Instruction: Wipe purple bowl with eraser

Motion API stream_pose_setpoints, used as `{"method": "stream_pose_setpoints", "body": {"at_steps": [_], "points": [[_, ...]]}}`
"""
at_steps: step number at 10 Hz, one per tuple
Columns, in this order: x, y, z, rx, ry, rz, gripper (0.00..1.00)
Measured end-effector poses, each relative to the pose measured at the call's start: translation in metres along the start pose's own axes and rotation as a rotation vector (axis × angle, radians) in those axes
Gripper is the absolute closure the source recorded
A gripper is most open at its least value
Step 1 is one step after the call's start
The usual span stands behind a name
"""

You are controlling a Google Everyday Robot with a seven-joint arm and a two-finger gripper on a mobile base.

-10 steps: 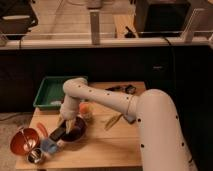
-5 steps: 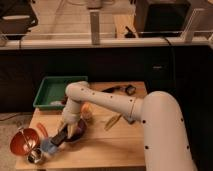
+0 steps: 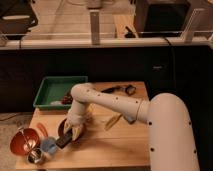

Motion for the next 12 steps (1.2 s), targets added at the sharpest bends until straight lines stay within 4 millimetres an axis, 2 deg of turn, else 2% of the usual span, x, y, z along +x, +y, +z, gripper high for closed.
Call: {"method": "stream_pose_setpoints", "body": {"at_steps": [1, 3, 4, 7, 9, 12], "points": [[0.008, 0.005, -0.004, -0.006, 0.020, 0.018, 1.00], [0.019, 0.005, -0.009, -0.012, 0.048, 0.039, 1.00], [0.031, 0.005, -0.015, -0.014, 0.067, 0.057, 1.00], [0.049, -0.006, -0.024, -0.013, 0.099, 0.063, 1.00], [0.051, -0.017, -0.024, -0.010, 0.103, 0.049, 1.00], [0.045, -0.037, -0.022, -0.005, 0.108, 0.007, 1.00]]}}
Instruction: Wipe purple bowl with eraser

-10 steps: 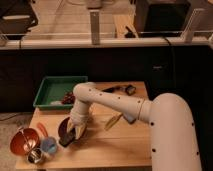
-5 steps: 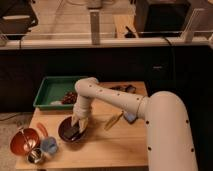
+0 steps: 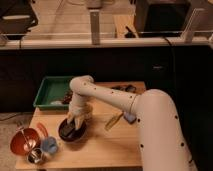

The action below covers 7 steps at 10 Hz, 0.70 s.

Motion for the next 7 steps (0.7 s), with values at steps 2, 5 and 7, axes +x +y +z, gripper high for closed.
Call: {"method": "stream_pose_setpoints", "body": {"at_steps": [2, 5, 7], "points": [[-0.007, -0.009, 0.000, 0.003, -0.001, -0.035, 1.00], [-0.015, -0.017, 0.002, 0.011, -0.011, -0.067, 1.00], [-0.023, -0.020, 0.007, 0.009, -0.028, -0.087, 1.00]]}}
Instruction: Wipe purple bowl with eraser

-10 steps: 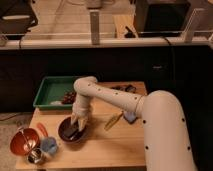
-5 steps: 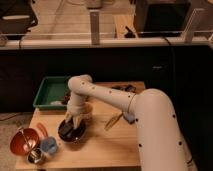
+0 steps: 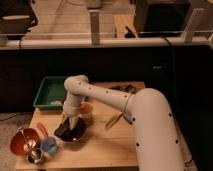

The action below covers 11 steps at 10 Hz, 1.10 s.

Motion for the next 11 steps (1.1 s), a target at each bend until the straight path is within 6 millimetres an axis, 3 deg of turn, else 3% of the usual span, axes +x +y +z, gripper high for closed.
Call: {"method": "stream_pose_setpoints", "body": {"at_steps": [7, 11], "points": [[-0.023, 0.009, 0.016, -0.031, -0.046, -0.039, 1.00], [-0.021, 0.036, 0.019, -0.059, -0.048, 0.007, 1.00]]}}
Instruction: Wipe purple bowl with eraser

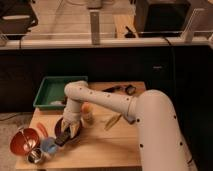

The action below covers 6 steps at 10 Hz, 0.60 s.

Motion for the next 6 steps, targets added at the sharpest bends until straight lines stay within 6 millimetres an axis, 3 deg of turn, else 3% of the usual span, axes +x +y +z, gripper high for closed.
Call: {"method": "stream_pose_setpoints", "body": {"at_steps": [6], "points": [[0.023, 0.028, -0.011, -0.080, 0.063, 0.118, 1.00]]}}
